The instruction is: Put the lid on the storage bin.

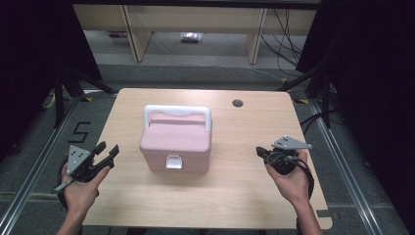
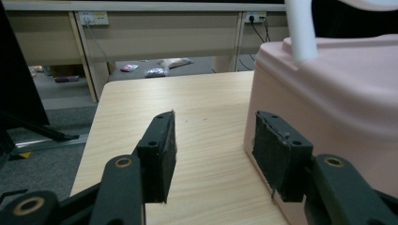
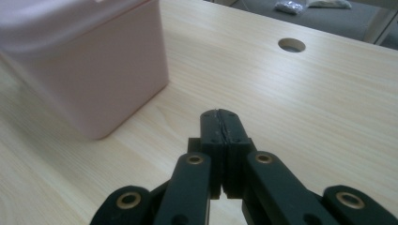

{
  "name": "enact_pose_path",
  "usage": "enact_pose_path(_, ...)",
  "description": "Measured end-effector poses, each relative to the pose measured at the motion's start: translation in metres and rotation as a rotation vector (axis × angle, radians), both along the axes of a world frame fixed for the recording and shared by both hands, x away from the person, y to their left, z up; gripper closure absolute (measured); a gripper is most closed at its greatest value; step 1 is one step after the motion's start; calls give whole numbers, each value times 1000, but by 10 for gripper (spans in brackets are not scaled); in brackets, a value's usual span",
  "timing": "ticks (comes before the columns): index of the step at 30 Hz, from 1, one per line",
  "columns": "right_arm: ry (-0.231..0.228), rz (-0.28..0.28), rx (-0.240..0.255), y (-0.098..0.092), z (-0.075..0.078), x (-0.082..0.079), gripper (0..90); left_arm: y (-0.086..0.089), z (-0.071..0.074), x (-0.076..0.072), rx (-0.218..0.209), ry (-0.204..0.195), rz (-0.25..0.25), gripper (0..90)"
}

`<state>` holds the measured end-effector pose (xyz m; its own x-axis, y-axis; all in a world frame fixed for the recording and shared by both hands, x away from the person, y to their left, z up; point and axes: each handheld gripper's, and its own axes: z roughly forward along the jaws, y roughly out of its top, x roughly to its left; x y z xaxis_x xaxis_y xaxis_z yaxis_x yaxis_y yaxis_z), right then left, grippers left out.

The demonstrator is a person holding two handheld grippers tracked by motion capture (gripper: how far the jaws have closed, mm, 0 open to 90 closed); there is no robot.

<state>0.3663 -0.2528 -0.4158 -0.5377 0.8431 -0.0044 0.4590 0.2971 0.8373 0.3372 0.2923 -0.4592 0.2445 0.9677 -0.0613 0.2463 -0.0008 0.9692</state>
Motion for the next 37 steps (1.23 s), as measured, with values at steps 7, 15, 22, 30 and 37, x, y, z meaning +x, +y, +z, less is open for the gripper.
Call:
enact_pose_path(7, 21, -51, 12, -18, -14, -9, 894, 3, -18, -2, 32, 15, 16, 475)
enact_pose_path(15, 41, -97, 37, -35, -36, -20, 882, 6, -37, -4, 50, 34, 36, 474)
enact_pose_path(22, 78, -148, 54, -46, -52, -29, 878, 11, -51, -5, 60, 49, 43, 470)
enact_pose_path(30, 102, -195, 100, -49, -64, -36, 836, 10, -58, -7, 36, 48, 48, 463)
enact_pose_path(37, 34, -183, 76, -50, -71, -35, 775, 10, -58, -8, 12, 26, 42, 448)
